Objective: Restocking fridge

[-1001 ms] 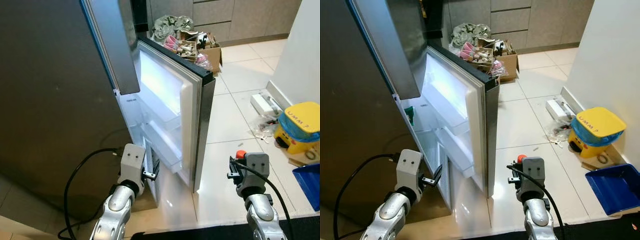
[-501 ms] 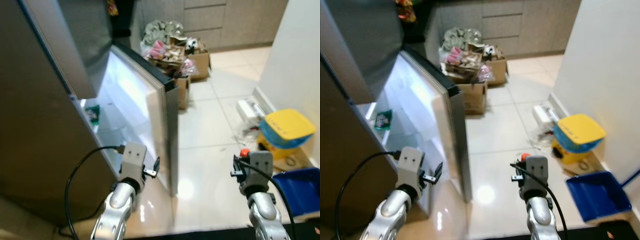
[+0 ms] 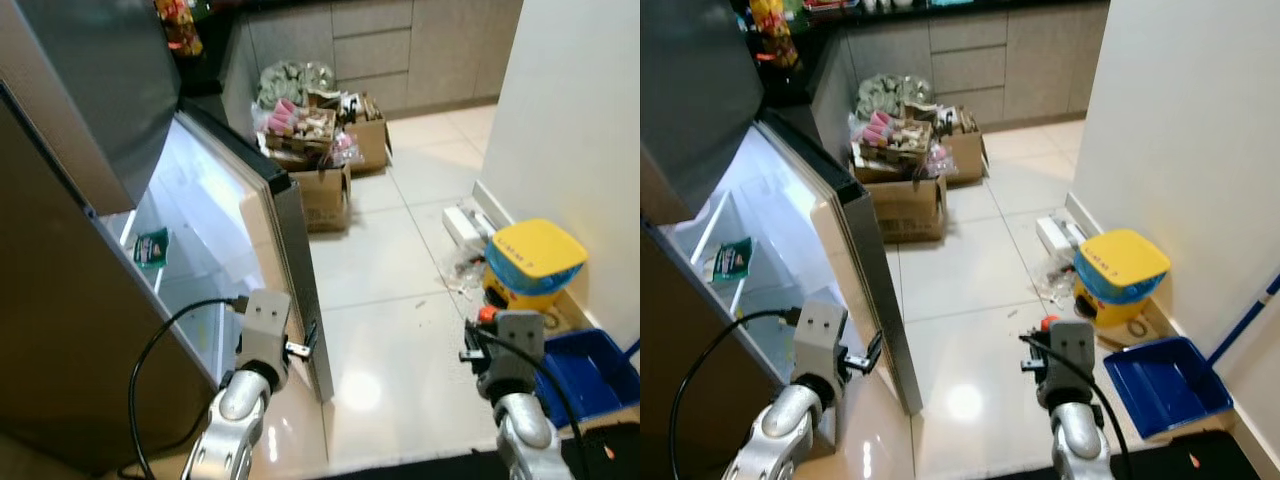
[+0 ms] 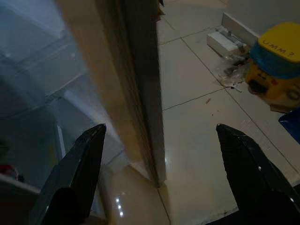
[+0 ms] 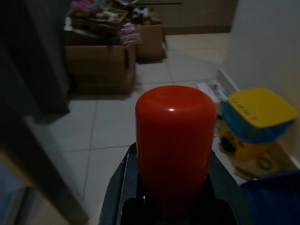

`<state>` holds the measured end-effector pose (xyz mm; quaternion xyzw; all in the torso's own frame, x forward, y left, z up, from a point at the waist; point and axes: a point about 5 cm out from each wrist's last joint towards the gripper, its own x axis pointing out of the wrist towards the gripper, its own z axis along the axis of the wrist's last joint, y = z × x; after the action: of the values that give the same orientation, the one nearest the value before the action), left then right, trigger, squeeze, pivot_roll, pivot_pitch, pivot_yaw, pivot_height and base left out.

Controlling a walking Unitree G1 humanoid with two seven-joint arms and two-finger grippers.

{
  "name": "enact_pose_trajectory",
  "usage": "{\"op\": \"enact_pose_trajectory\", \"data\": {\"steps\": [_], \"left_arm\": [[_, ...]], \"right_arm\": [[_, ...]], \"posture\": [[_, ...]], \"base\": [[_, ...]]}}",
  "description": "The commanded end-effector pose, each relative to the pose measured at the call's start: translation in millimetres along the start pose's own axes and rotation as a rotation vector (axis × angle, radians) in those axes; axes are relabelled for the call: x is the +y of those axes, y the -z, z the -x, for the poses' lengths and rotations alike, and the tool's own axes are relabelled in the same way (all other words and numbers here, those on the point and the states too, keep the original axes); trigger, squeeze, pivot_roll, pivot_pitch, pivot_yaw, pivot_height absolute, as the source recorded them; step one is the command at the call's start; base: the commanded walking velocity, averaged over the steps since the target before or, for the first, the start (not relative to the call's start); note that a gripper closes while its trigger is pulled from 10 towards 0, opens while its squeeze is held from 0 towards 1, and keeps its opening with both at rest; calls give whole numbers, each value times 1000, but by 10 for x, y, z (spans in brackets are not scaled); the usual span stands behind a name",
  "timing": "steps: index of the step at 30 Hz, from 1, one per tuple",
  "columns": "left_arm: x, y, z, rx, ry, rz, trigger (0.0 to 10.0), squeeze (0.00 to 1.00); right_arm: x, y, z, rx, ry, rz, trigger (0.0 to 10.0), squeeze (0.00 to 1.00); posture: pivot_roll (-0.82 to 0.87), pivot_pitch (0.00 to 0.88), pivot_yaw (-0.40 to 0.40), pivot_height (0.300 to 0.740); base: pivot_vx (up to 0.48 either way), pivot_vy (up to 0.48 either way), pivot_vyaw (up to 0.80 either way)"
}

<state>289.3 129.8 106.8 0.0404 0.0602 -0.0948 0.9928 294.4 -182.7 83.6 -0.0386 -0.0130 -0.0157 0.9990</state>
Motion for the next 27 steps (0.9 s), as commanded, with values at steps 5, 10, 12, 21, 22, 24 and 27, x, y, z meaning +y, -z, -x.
{"op": "enact_pose_trajectory", "data": {"steps": [5, 10, 12, 21, 22, 24, 27], "left_arm": [[43, 91, 24, 43, -17, -10, 10000, 0], [47, 96, 31, 44, -18, -10, 10000, 0], [50, 98, 32, 44, -18, -10, 10000, 0], [55, 102, 33, 46, -20, -11, 10000, 0], [55, 102, 33, 46, -20, -11, 10000, 0], [55, 102, 32, 45, -20, -11, 10000, 0], [55, 101, 31, 45, -20, -11, 10000, 0]], "right_arm": [[42, 14, 10, 6, -12, -2, 10000, 0], [40, 12, 13, 6, -11, 14, 10000, 0], [37, 10, 14, 5, -9, 26, 10000, 0], [12, 27, 6, 16, 13, 44, 10000, 0], [9, 27, 6, 16, 16, 46, 10000, 0], [-3, 27, 4, 17, 25, 51, 10000, 0], [-12, 26, 1, 17, 30, 55, 10000, 0]], "posture": [[-102, 170, 79, 740], [-101, 172, 80, 740], [-100, 173, 79, 740], [-99, 172, 79, 740], [-99, 172, 79, 740], [-99, 172, 79, 740], [-99, 171, 79, 740]], "base": [[0, 0, 0], [0, 0, 0], [0, 0, 0], [0, 0, 700], [0, 0, 794], [0, 0, 794], [0, 0, 794]]}}
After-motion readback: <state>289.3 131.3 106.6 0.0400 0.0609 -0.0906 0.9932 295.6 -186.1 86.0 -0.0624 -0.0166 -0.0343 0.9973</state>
